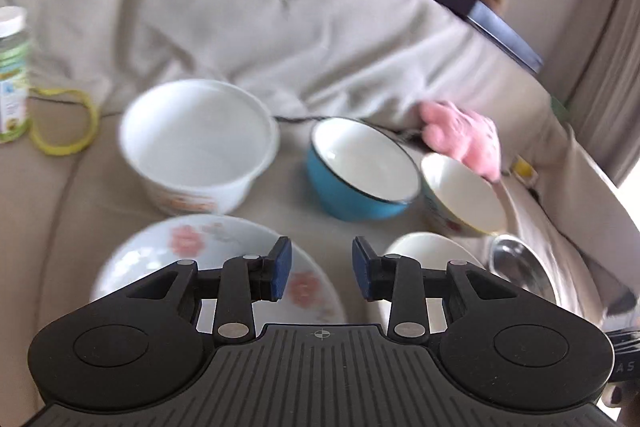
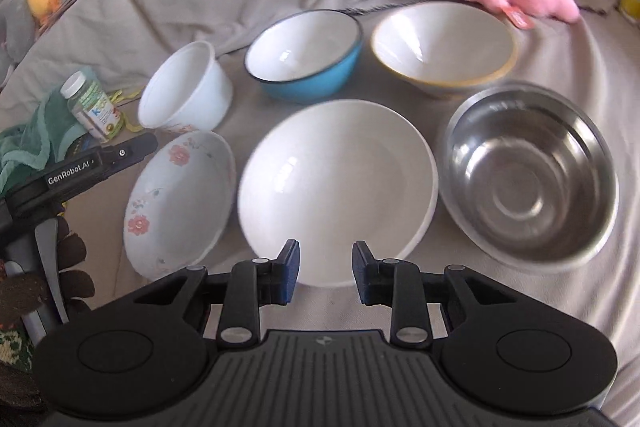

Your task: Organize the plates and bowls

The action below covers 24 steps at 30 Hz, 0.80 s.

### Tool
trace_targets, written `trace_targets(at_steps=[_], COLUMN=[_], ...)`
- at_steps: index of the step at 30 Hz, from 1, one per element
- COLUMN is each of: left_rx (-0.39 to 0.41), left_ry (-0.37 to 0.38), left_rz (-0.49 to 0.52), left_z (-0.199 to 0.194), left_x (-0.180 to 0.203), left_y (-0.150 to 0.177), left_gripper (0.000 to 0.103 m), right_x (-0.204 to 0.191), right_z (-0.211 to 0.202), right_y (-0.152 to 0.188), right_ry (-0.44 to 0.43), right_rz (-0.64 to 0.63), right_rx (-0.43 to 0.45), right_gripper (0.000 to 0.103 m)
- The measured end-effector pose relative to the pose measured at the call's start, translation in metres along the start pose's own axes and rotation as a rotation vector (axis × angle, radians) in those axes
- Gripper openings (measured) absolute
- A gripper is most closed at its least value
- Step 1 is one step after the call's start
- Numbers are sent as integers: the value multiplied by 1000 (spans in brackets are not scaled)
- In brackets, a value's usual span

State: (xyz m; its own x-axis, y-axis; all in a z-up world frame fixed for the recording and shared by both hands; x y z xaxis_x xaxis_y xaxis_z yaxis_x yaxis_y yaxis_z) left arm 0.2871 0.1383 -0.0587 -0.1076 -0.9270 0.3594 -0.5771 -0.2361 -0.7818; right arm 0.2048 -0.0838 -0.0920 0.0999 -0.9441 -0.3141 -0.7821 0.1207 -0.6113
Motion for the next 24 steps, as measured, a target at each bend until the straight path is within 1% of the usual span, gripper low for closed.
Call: trace_targets(at_steps=[2, 4, 6, 9, 13, 14, 16, 19, 21, 22, 24], left_rx=[-42, -78, -130, -208, -268, -283, -294, -291, -271, -262, -237], left_ry=[20, 17, 17, 19, -4, -3, -6, 3, 9, 10, 24], left_rz=[54, 116, 157, 178, 228, 233, 245, 267, 286, 286, 251], left_z=[23, 48, 70, 95, 121, 125, 130, 133, 129, 127, 121], left_x=[24, 40, 54, 60, 62, 63, 62, 64, 65, 64, 60], left_y=[2, 4, 12, 22, 33, 36, 39, 42, 42, 42, 40], left_gripper=[37, 37, 37, 37, 37, 38, 39, 38, 38, 38, 38], right_x=[18, 32, 40, 44, 49, 51, 54, 57, 53, 48, 42], right_z=[1, 5, 10, 22, 42, 48, 63, 88, 91, 89, 89], right_y=[12, 21, 25, 23, 20, 21, 23, 28, 26, 26, 25], right_ry=[5, -1, -12, -39, -46, -44, -38, -59, -68, -50, -25], right_rz=[73, 144, 213, 274, 338, 352, 381, 410, 379, 340, 266], right_rx=[-9, -12, -14, -15, -3, -5, -13, -52, -35, -29, -2], right_gripper=[29, 29, 29, 29, 30, 32, 32, 31, 33, 34, 34])
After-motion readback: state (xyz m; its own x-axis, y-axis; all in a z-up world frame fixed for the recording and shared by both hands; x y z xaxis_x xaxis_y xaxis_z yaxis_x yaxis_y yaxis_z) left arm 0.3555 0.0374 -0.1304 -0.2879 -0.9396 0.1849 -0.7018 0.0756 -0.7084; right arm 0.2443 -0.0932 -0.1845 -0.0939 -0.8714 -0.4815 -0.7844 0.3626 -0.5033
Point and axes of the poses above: each gripper's, at about its wrist camera, not at the fingertips, and z roughly the way its jaws point, x to its right, y to its underside, the point moved 7 cm from there along z, roughly the way its jaws point, and after that the axes turned 9 degrees about x, right-handed, at the moved point
